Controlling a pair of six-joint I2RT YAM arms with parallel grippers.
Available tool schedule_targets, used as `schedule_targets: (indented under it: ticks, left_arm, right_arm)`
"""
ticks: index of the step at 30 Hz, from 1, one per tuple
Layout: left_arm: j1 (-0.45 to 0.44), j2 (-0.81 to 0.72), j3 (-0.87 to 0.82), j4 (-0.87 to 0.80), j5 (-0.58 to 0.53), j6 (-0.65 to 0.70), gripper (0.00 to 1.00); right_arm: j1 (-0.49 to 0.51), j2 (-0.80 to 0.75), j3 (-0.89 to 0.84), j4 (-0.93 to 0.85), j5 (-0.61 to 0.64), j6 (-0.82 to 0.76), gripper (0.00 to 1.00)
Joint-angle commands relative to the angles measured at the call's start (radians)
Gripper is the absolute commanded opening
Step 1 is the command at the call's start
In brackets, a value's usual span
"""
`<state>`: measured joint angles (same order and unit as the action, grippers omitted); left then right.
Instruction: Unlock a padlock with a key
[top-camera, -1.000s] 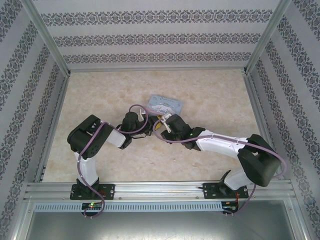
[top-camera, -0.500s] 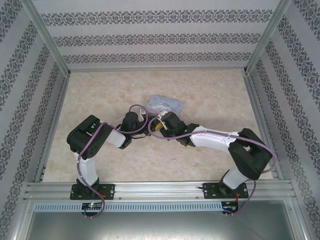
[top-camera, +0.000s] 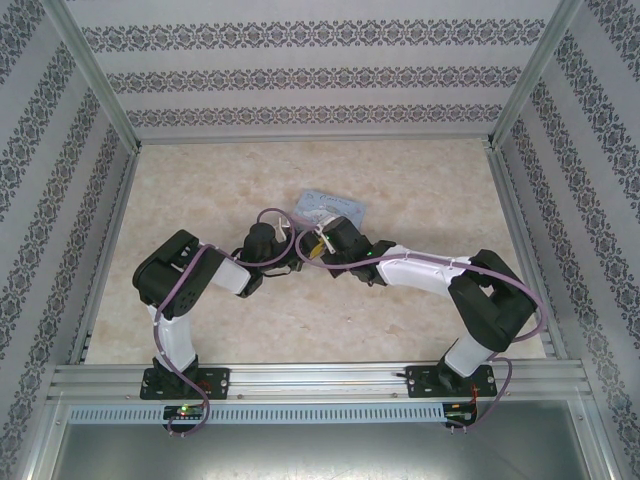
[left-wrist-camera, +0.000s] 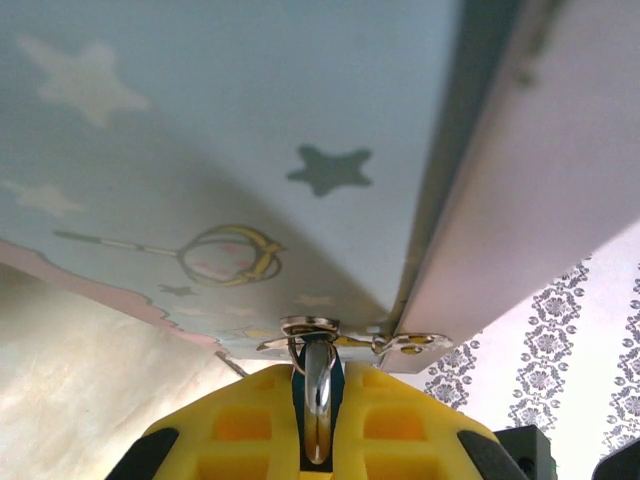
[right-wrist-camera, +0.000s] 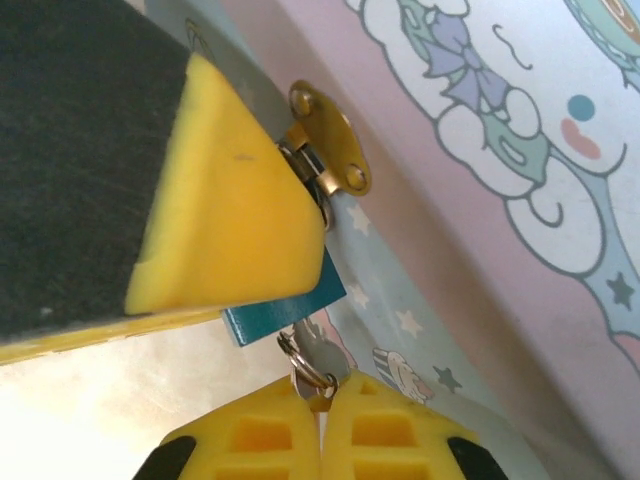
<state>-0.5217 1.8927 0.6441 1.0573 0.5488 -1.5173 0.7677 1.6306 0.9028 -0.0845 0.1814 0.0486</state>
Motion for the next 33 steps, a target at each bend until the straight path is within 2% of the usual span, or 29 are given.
schedule_targets:
  ticks: [1,10,12,13,14,15,17,24,33]
  left_arm:
    - [-0.005,-0.029,0.001,0.034,0.027,0.031,0.0]
    - [-0.006,-0.009,-0.005,0.043,0.023,0.04,0.0]
    - [-0.007,-0.003,-0.006,0.046,0.022,0.039,0.0]
    - [-0.007,0.0,-0.007,0.05,0.021,0.04,0.0]
    - [-0.008,0.002,-0.007,0.05,0.022,0.039,0.0]
    - [-0.007,0.003,-0.009,0.053,0.019,0.039,0.0]
    - [-0.007,0.005,-0.01,0.052,0.016,0.039,0.0]
    - [-0.007,0.004,-0.009,0.06,0.013,0.034,0.0]
    - [-0.006,-0.005,0.001,0.045,0.015,0.03,0.0]
  right_arm:
    - [-0.001,-0.004,0.035,0.029,-0.082,0.028,0.0]
    - [-0.107,-0.058,-0.053,0.149,-0.426,0.242,0.0]
    - [-0.11,-0.059,-0.053,0.144,-0.437,0.254,0.0]
    - [-0.111,-0.061,-0.055,0.142,-0.44,0.258,0.08]
    - [-0.116,-0.064,-0.057,0.138,-0.44,0.26,0.22]
    - [-0.119,-0.072,-0.066,0.135,-0.437,0.264,0.3]
    - [-0.133,-0.1,-0.088,0.137,-0.428,0.276,0.4]
    - [-0.189,-0.235,-0.172,0.135,-0.413,0.335,0.52]
    - [-0.186,-0.237,-0.159,0.09,-0.392,0.297,0.48]
